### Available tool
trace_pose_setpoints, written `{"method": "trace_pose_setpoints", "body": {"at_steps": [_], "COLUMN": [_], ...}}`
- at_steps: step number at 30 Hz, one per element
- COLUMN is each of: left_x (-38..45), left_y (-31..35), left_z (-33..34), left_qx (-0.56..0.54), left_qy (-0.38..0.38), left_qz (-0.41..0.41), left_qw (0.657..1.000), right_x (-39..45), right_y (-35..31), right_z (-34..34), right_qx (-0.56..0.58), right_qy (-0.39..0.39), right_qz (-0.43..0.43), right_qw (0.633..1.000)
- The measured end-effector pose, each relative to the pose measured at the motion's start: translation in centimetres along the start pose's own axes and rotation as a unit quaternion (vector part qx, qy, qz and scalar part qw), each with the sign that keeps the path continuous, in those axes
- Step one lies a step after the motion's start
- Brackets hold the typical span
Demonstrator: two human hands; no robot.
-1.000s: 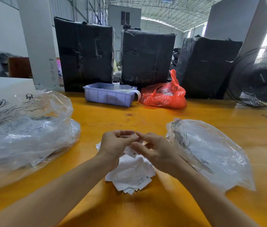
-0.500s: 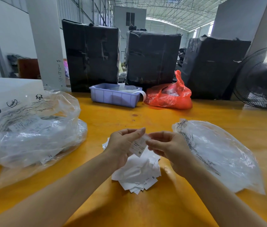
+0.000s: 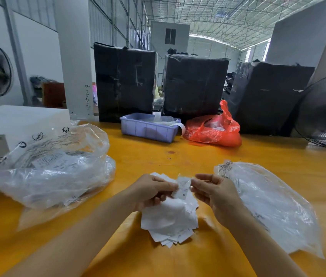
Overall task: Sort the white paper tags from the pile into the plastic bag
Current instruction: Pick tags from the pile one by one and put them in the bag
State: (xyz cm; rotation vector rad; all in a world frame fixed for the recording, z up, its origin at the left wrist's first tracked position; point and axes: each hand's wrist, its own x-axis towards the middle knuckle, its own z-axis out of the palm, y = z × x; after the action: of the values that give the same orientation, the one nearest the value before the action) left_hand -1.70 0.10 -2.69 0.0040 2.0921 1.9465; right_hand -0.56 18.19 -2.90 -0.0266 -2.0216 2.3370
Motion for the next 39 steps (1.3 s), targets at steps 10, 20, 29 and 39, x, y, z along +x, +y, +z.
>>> {"method": "trace_pose_setpoints", "body": {"at_steps": [10, 20, 29, 39], "left_x": [0.1, -0.6, -1.3, -4.5], "left_y": [-0.8, -0.3, 0.5, 4.3], "left_z": [0.2, -0.3, -0.9, -13.9], "left_qx": [-0.082, -0.074, -0.025, 0.271], "left_qy": [0.066, 0.089, 0.132, 0.547], "left_qz": [0.038, 0.096, 0.136, 0.224], "left_qw": [0.994, 0.989, 0.982, 0.76], "right_x": [-0.3, -0.8, -1.1, -0.4], "right_y": [0.5, 0.2, 0.2, -3.3], "right_z": [0.4, 0.8, 0.9, -2.2], "right_qx": [-0.06, -0.081, -0.12, -0.291], "right_qy": [0.004, -0.025, -0.042, 0.161], "right_qz": [-0.051, -0.068, -0.09, -0.37], "right_qw": [0.997, 0.994, 0.988, 0.868]}}
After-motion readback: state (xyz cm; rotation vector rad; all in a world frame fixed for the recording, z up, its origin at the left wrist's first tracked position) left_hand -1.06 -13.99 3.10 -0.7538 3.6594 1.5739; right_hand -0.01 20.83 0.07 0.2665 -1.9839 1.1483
